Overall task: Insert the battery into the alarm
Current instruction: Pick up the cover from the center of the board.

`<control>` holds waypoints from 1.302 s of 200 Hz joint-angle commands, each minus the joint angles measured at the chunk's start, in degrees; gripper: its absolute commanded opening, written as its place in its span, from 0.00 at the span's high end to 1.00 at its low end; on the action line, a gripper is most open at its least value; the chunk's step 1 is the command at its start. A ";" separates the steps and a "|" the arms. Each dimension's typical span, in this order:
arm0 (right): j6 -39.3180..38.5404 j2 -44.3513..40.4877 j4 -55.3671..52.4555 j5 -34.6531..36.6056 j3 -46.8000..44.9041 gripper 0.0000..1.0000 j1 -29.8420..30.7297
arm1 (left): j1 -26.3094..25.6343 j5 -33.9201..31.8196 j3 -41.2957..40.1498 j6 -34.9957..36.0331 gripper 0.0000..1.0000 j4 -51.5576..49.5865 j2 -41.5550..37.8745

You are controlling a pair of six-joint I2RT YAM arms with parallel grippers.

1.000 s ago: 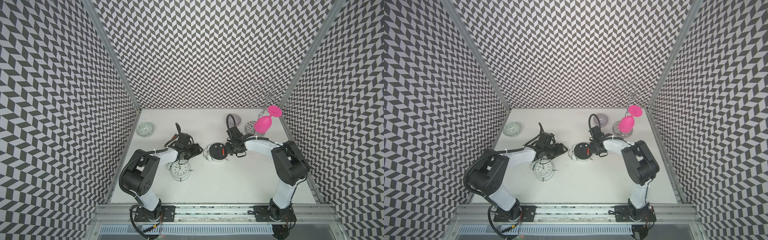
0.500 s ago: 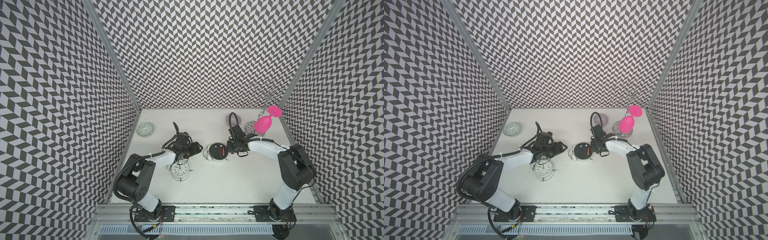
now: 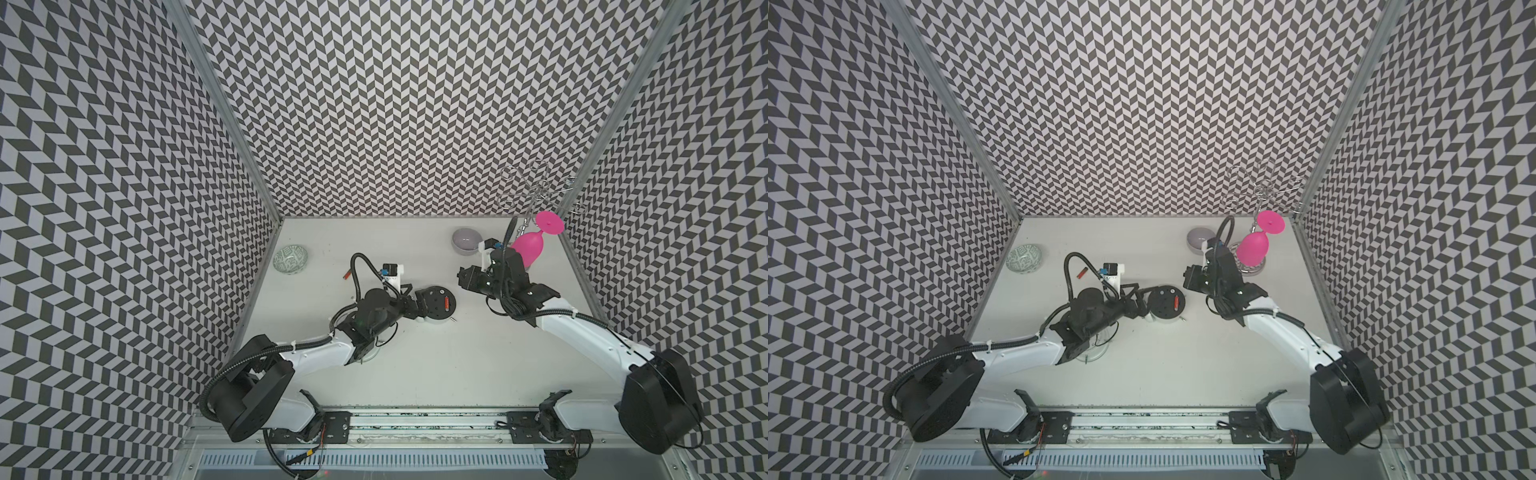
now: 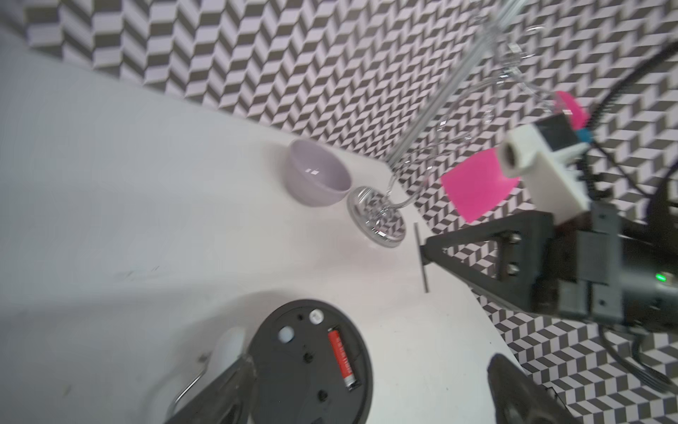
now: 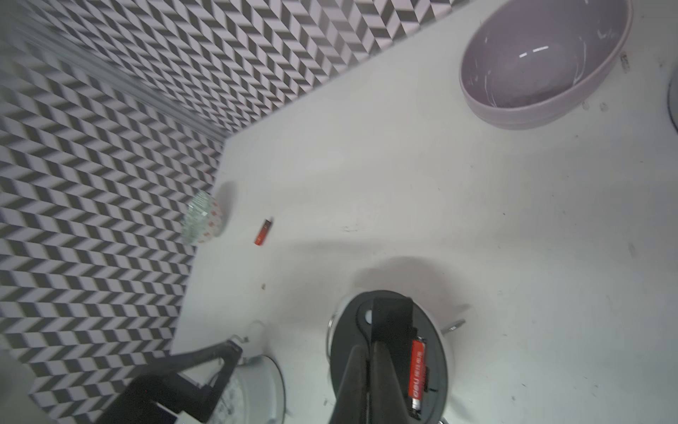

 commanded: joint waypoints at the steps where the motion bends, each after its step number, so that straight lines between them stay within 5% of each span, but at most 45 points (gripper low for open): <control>1: 11.14 -4.51 18.55 -6.84 -5.58 0.99 -0.89 | -3.75 -7.82 -1.83 13.25 0.03 20.55 0.58; 27: 16.68 -8.38 28.95 -8.88 -11.15 0.99 -1.08 | -8.30 -11.10 -3.49 23.68 0.18 33.48 4.13; 74: 18.74 -12.01 34.55 -11.87 -14.32 0.99 -1.06 | -8.78 -10.36 1.68 24.42 0.41 34.81 9.89; 149: 18.52 -12.65 35.65 -14.40 -14.86 0.99 -1.06 | -8.78 -8.90 7.56 25.26 0.47 31.83 15.25; 203: 18.44 -12.47 36.08 -14.72 -15.18 0.99 -1.07 | -8.77 -8.12 9.06 24.62 0.66 30.66 16.86; 260: 18.79 -12.21 37.05 -15.00 -15.51 0.99 -1.08 | -8.76 -7.75 9.97 24.04 0.71 28.88 17.71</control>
